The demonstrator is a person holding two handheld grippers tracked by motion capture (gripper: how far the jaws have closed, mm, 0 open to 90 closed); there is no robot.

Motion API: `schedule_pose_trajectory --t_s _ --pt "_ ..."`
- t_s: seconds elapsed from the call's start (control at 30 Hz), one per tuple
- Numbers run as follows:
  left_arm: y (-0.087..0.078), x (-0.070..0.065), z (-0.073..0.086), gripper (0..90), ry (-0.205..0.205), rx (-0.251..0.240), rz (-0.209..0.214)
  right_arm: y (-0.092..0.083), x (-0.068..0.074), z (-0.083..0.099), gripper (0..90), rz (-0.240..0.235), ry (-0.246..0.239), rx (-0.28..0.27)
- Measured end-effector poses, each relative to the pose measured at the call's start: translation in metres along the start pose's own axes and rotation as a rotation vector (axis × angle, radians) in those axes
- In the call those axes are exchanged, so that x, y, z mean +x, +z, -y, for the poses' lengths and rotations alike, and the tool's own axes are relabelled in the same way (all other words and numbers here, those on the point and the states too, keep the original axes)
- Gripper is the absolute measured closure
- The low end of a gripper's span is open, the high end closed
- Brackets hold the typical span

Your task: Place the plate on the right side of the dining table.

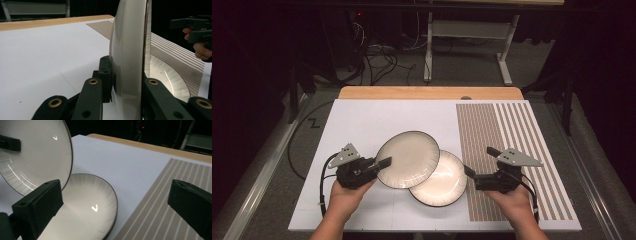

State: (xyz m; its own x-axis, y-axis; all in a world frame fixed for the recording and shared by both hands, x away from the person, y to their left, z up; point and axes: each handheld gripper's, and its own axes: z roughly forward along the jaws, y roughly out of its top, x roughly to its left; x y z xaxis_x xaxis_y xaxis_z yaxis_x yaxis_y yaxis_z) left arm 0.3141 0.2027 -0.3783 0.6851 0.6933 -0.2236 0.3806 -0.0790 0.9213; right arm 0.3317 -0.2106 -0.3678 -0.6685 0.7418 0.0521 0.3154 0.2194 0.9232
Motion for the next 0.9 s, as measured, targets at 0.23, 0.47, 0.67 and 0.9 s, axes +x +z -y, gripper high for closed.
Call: schedule_pose_trajectory --t_s 0.23,0.47,0.67,0.9 --pt "0.0 0.0 0.0 76.6 0.007 0.001 -0.003 0.02 0.009 -0.01 3.6 -0.042 -0.007 0.007" --pt "0.001 0.0 0.0 76.5 0.011 0.001 0.0 0.046 0.024 -0.015 13.7 -0.105 -0.011 0.034" --pt "0.0 -0.001 0.0 76.5 0.021 0.0 -0.003 0.067 0.034 -0.018 22.1 -0.151 0.015 0.057" --pt "0.0 -0.001 0.0 76.5 0.033 -0.002 0.0 0.085 0.041 -0.017 42.4 -0.213 0.037 0.095"
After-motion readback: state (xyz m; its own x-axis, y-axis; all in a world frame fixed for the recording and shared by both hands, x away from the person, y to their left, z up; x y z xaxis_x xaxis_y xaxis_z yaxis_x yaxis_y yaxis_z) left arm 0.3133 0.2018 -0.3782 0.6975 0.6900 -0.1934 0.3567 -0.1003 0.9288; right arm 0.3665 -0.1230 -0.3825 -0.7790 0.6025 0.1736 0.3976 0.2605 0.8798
